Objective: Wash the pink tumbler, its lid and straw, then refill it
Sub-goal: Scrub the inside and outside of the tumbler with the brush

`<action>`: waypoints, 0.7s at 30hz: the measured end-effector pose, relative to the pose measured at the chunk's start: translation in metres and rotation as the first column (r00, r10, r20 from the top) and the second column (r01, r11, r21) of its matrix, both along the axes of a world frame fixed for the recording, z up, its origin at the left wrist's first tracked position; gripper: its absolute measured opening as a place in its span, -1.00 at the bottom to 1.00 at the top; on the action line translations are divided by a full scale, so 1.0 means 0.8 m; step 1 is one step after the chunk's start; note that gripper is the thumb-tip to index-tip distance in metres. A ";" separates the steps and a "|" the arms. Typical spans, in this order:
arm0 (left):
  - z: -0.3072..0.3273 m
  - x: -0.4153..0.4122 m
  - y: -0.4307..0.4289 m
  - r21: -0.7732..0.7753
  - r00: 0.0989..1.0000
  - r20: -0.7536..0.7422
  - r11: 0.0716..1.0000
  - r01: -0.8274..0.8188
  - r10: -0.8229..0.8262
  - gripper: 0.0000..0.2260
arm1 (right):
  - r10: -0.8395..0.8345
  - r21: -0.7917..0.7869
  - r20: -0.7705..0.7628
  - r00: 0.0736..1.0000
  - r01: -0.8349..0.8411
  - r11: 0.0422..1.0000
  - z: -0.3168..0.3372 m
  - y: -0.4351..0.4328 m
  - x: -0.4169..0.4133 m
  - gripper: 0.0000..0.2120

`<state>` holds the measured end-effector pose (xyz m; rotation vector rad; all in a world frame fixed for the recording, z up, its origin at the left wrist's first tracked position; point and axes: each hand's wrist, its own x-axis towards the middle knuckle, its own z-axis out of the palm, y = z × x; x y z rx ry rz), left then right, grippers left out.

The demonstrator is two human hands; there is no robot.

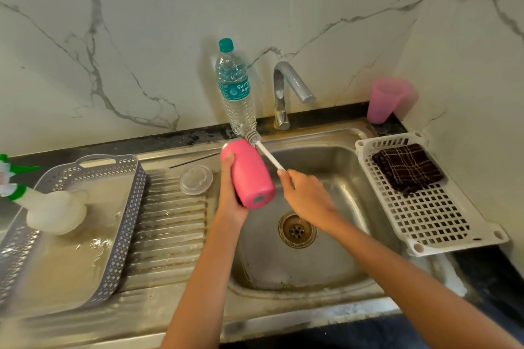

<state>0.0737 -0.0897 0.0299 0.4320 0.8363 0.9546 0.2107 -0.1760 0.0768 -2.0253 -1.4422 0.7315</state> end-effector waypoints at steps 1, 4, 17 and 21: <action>0.002 0.001 0.000 0.003 0.999 -0.010 0.999 -0.034 0.034 -0.40 | 0.009 0.005 0.002 1.000 -0.009 1.000 0.000 0.002 -0.001 -0.59; 0.005 -0.004 0.019 -0.016 0.979 -0.057 0.980 -0.198 0.197 -0.28 | 0.054 -0.040 0.027 0.998 -0.052 0.998 -0.009 -0.024 -0.011 -0.58; 0.009 0.009 0.006 -0.038 0.975 -0.060 0.975 -0.217 0.215 -0.53 | 0.046 -0.123 -0.022 0.999 -0.048 0.991 -0.015 -0.008 0.006 -0.55; 0.001 0.004 0.026 -0.093 0.913 -0.078 0.909 -0.407 0.401 -0.37 | 0.032 -0.160 -0.082 0.996 -0.045 0.986 -0.030 -0.039 0.011 -0.55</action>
